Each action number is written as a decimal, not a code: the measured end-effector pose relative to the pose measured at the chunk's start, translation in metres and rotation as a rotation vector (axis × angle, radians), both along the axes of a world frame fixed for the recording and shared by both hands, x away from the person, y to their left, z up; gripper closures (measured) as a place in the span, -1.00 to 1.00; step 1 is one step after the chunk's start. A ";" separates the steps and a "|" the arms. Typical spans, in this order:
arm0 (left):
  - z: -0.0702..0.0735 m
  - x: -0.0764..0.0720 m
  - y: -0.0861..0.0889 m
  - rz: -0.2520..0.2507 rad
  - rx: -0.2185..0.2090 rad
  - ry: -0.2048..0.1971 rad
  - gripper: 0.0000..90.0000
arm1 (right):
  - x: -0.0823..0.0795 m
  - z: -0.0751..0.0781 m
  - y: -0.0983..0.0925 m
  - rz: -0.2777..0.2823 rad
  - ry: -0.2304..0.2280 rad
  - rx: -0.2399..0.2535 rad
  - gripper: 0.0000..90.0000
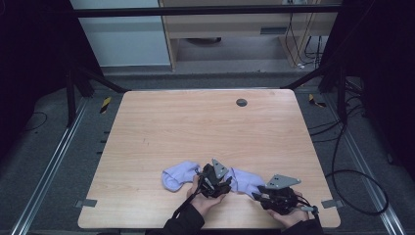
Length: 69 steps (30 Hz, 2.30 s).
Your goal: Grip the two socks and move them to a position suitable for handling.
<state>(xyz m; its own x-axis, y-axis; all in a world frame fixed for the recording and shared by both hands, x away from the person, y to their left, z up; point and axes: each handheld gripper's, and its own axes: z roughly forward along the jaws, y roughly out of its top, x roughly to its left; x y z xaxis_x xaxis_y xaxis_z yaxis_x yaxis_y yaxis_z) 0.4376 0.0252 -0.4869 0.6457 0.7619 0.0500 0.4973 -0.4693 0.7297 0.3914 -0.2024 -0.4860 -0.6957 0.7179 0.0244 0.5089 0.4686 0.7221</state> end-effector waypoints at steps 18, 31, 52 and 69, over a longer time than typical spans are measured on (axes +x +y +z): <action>-0.009 0.003 -0.003 -0.004 0.008 0.056 0.61 | 0.004 -0.008 0.008 0.015 0.058 -0.043 0.73; -0.008 0.005 0.000 -0.022 -0.006 0.068 0.93 | 0.004 0.001 0.004 0.006 0.054 0.029 0.88; -0.008 0.005 0.009 -0.060 -0.008 0.063 0.96 | 0.024 0.022 -0.012 -0.183 -0.029 0.187 0.87; -0.009 0.006 0.008 -0.057 -0.011 0.070 0.88 | 0.073 0.007 -0.026 -0.320 -0.024 0.088 0.80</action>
